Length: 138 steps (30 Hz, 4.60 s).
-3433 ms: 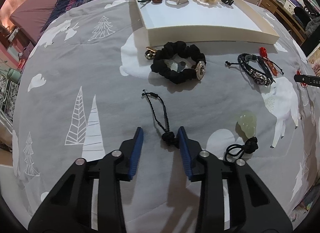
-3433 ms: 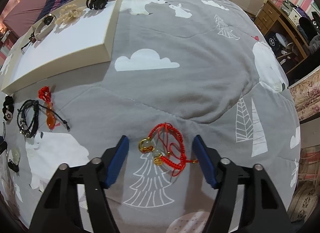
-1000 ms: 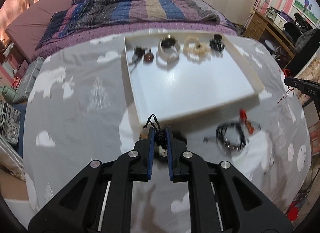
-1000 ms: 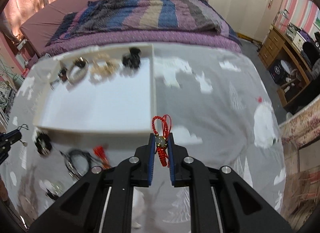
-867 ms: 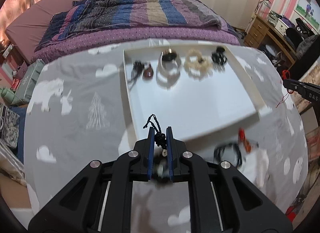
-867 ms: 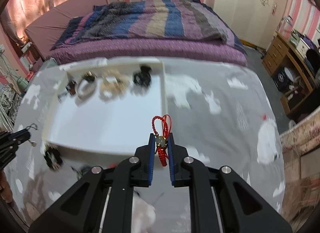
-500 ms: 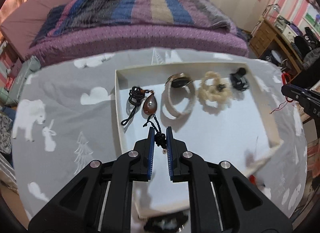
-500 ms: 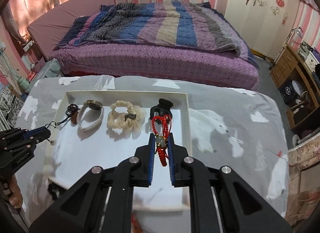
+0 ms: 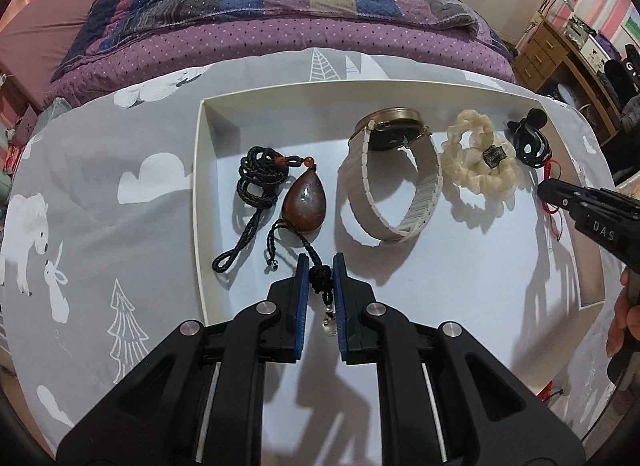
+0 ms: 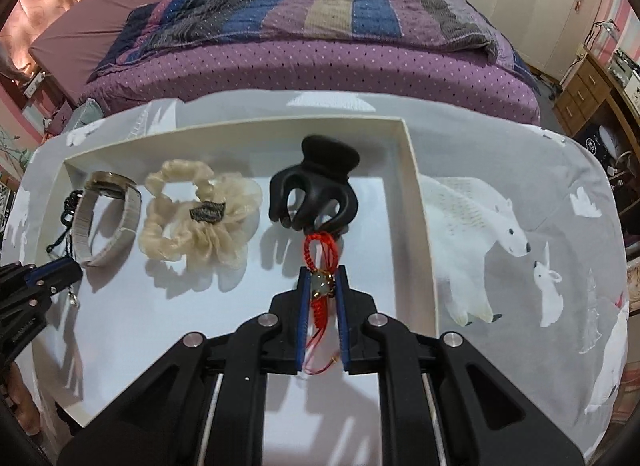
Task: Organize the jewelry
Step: 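Carry the pendant with the left tool into the white tray while the right tool carries the keychain, then open both tools to release the pendant and keychain inside the tray, then move the right tool toward the black braided bracelet while the left tool approaches the jade pendant, then close the right tool on the braided bracelet while the left tool grasps the jade pendant's cord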
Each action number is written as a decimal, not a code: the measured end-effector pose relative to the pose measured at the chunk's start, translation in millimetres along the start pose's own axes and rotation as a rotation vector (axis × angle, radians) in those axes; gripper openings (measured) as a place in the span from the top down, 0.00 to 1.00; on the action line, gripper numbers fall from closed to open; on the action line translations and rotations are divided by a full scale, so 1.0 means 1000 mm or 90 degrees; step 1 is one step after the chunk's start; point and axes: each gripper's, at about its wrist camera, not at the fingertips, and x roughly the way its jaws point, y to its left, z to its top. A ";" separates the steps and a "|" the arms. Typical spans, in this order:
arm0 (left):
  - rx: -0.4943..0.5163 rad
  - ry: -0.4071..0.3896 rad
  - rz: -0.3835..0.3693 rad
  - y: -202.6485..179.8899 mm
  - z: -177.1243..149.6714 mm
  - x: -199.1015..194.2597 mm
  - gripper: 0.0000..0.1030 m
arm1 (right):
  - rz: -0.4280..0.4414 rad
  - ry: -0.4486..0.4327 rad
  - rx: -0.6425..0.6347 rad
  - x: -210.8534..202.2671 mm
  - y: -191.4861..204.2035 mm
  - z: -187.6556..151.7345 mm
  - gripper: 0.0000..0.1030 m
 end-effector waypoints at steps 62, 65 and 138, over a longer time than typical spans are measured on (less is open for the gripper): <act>0.036 -0.005 -0.017 0.003 -0.169 -0.104 0.10 | -0.022 0.042 -0.087 -0.116 0.021 -0.150 0.36; 0.032 -0.005 -0.018 0.003 -0.171 -0.103 0.10 | -0.019 0.044 -0.090 -0.114 0.025 -0.153 0.36; 0.018 0.077 -0.019 -0.020 -0.240 -0.114 0.16 | 0.050 0.135 -0.092 -0.114 0.054 -0.179 0.36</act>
